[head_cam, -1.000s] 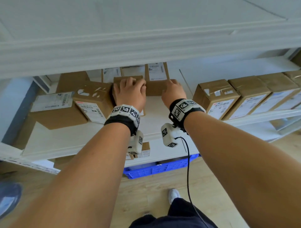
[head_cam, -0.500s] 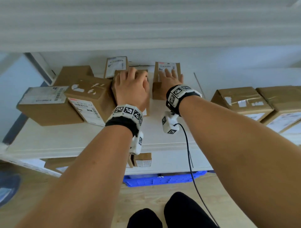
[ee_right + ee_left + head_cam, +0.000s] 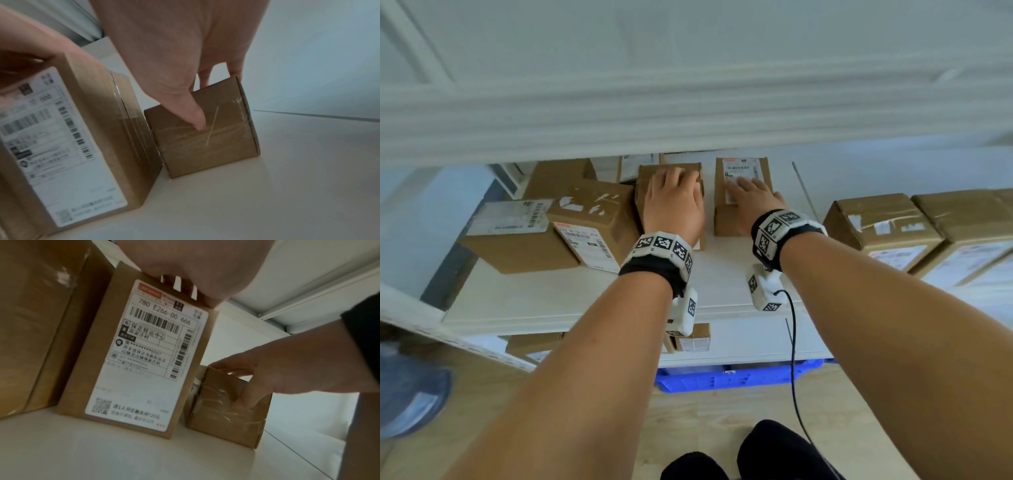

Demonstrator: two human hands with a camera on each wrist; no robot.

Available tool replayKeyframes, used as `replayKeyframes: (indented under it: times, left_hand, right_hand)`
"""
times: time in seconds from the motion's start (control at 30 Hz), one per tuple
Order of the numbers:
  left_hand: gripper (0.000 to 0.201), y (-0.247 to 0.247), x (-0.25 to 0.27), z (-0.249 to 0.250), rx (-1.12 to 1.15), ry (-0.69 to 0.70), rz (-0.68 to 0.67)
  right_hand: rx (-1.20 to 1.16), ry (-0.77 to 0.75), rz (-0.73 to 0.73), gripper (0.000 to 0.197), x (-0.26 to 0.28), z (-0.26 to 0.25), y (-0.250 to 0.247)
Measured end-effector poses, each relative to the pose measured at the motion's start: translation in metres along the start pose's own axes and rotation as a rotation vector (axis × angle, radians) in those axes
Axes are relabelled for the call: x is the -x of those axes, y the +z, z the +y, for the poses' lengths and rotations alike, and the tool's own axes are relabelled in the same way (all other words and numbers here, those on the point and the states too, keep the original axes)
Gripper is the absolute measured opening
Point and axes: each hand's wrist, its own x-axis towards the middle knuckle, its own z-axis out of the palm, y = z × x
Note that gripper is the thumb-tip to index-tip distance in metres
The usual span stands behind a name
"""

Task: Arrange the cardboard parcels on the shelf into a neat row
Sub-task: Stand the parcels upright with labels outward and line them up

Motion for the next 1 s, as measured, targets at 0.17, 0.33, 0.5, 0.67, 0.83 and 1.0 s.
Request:
replayKeyframes:
  times: [0.17, 0.33, 0.5, 0.67, 0.83, 1.0]
  left_hand:
    - [0.042, -0.012, 0.017, -0.001, 0.059, -0.007, -0.111]
    - [0.036, -0.030, 0.040, 0.005, 0.124, 0.021, -0.033]
    - [0.031, -0.043, 0.061, 0.019, 0.182, -0.007, -0.079]
    - [0.034, -0.040, 0.074, 0.031, 0.228, -0.003, -0.370]
    - [0.038, -0.026, 0.075, 0.044, 0.275, -0.185, -0.652]
    - [0.040, -0.025, 0.070, 0.060, 0.348, -0.373, -0.634]
  right_hand:
    - [-0.032, 0.035, -0.025, 0.070, 0.037, -0.002, -0.003]
    - [0.000, 0.019, 0.042, 0.062, 0.085, -0.010, -0.006]
    - [-0.109, 0.098, 0.070, 0.055, 0.111, -0.011, -0.003]
    - [-0.257, 0.288, 0.142, 0.059, 0.115, -0.004, -0.003]
    - [-0.504, 0.510, -0.020, 0.041, 0.112, 0.007, 0.001]
    - [-0.519, 0.457, -0.003, 0.039, 0.118, 0.013, 0.000]
